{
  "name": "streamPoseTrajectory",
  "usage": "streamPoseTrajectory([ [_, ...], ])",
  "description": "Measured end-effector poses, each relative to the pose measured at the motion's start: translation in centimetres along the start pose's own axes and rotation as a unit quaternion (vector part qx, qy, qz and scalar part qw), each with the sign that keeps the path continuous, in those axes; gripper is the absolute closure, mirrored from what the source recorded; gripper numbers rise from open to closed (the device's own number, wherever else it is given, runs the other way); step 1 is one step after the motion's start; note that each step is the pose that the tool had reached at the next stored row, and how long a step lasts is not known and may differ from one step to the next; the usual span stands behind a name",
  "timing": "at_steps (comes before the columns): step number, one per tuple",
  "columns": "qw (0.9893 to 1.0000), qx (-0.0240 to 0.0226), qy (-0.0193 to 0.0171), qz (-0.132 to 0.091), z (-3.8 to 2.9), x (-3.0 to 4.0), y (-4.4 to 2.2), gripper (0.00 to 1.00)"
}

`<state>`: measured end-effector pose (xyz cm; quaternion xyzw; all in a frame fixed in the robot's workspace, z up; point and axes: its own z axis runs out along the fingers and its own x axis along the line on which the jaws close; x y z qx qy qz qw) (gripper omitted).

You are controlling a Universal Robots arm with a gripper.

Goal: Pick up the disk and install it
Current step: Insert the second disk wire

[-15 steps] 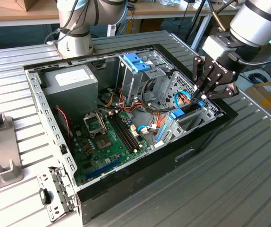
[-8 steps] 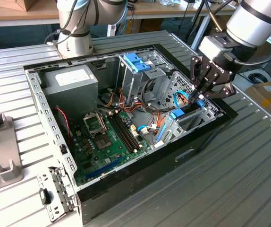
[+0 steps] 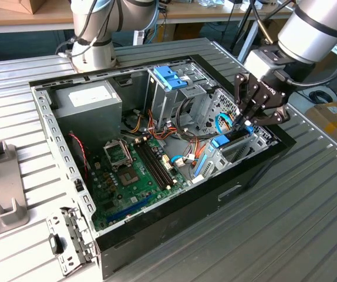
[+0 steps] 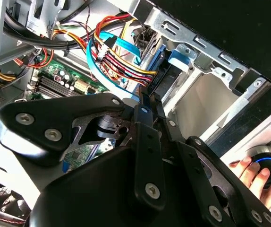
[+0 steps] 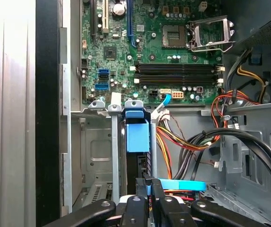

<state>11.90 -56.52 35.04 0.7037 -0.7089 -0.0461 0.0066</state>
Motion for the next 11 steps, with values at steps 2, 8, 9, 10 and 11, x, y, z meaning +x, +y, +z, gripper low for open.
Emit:
streamPoseTrajectory([
  [2,1.0000,0.0000,0.0001,0.000,0.33,0.02,-0.02,0.84],
  [8,1.0000,0.0000,0.0001,0.000,0.59,0.03,-0.04,0.84],
  [9,1.0000,0.0000,0.0000,0.000,0.60,0.03,-0.04,0.84],
  [10,1.0000,0.0000,0.0001,0.000,0.60,0.03,-0.04,0.84],
  [11,1.0000,0.0000,0.0000,0.000,0.61,0.03,-0.04,0.84],
])
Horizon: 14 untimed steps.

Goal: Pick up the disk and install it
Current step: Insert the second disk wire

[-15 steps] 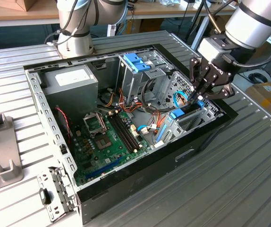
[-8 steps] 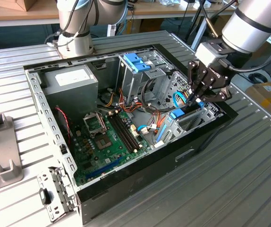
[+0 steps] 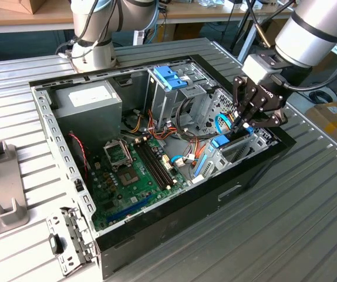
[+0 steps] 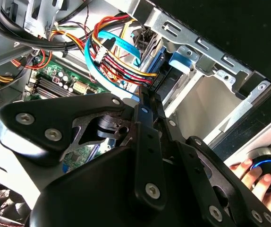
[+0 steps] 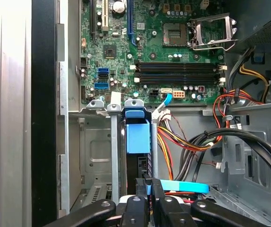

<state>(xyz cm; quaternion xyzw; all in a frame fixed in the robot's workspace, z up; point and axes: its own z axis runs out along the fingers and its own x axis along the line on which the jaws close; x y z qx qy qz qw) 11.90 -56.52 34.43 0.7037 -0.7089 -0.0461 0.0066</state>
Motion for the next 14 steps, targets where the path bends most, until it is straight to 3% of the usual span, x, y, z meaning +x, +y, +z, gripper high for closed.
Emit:
streamPoseTrajectory([
  [14,1.0000,0.0000,0.0000,0.000,0.35,0.02,-0.03,0.84],
])
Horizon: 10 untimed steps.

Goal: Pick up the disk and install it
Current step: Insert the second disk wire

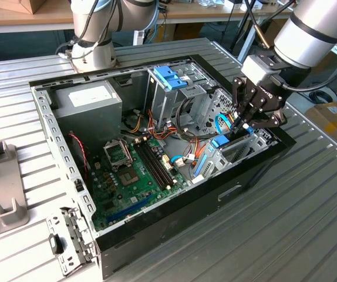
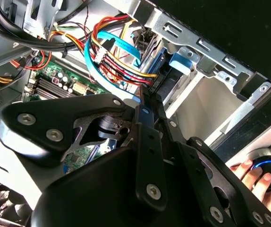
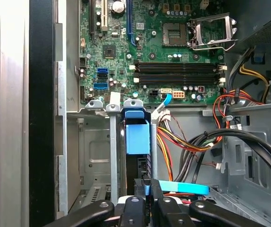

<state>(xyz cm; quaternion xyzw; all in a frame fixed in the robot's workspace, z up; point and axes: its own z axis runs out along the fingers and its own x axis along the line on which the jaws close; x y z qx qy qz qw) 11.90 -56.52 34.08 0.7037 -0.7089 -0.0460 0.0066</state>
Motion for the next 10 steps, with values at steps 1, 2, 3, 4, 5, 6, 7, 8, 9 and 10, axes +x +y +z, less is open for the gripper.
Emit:
streamPoseTrajectory([
  [1,1.0000,0.0000,0.0000,0.000,0.00,0.00,0.00,0.84],
  [2,1.0000,0.0000,0.0000,0.000,0.01,0.00,0.00,0.84],
  [3,1.0000,0.0000,0.0000,0.000,0.01,0.00,0.00,0.84],
  [4,1.0000,0.0000,0.0000,0.000,0.01,0.00,0.00,0.84],
  [5,1.0000,0.0000,0.0000,0.000,0.02,0.00,0.00,0.84],
  [6,1.0000,0.0000,-0.0009,0.000,0.09,0.00,-0.01,0.82],
  [7,1.0000,0.0000,-0.0008,0.000,0.10,0.00,-0.01,0.76],
  [8,1.0000,0.0000,-0.0006,0.000,0.09,0.01,0.00,0.76],
  [9,1.0000,0.0000,-0.0001,0.000,0.03,0.00,0.00,0.70],
  [10,1.0000,0.0000,-0.0001,0.000,0.03,0.00,0.00,0.70],
])
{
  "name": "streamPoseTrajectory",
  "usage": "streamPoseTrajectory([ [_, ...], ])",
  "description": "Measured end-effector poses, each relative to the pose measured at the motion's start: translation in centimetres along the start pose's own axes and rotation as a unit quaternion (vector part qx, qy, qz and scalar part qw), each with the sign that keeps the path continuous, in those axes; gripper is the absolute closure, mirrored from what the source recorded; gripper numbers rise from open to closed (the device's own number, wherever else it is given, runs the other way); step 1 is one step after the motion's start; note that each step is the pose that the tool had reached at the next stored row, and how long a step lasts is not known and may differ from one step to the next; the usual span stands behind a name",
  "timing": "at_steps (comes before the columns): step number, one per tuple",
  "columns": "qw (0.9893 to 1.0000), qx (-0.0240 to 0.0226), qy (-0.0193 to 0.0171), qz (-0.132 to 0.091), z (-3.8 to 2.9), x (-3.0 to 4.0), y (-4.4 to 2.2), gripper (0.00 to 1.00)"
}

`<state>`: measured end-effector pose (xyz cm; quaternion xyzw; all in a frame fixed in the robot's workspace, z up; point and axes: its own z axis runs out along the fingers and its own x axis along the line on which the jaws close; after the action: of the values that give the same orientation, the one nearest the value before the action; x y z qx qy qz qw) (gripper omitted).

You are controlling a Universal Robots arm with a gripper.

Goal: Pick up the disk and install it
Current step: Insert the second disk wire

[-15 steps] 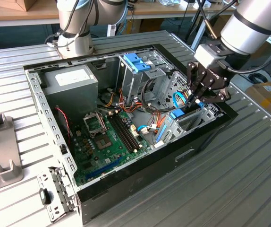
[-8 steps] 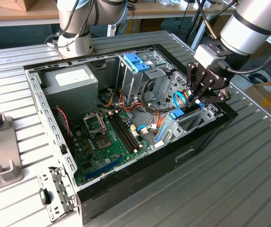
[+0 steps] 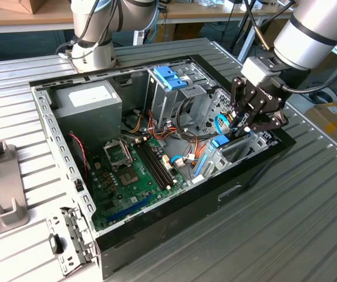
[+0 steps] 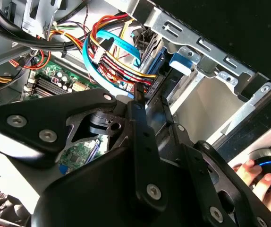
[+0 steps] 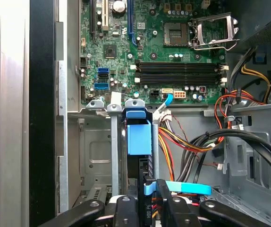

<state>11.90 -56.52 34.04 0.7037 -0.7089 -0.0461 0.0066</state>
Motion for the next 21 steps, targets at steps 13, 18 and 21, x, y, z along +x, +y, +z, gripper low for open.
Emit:
streamPoseTrajectory([
  [13,1.0000,0.0000,-0.0005,0.000,-1.58,-0.32,0.12,0.78],
  [18,1.0000,-0.0041,-0.0029,0.000,-1.21,-0.11,-0.09,0.90],
  [21,1.0000,-0.0066,-0.0030,0.000,-0.96,0.15,-0.33,0.90],
])
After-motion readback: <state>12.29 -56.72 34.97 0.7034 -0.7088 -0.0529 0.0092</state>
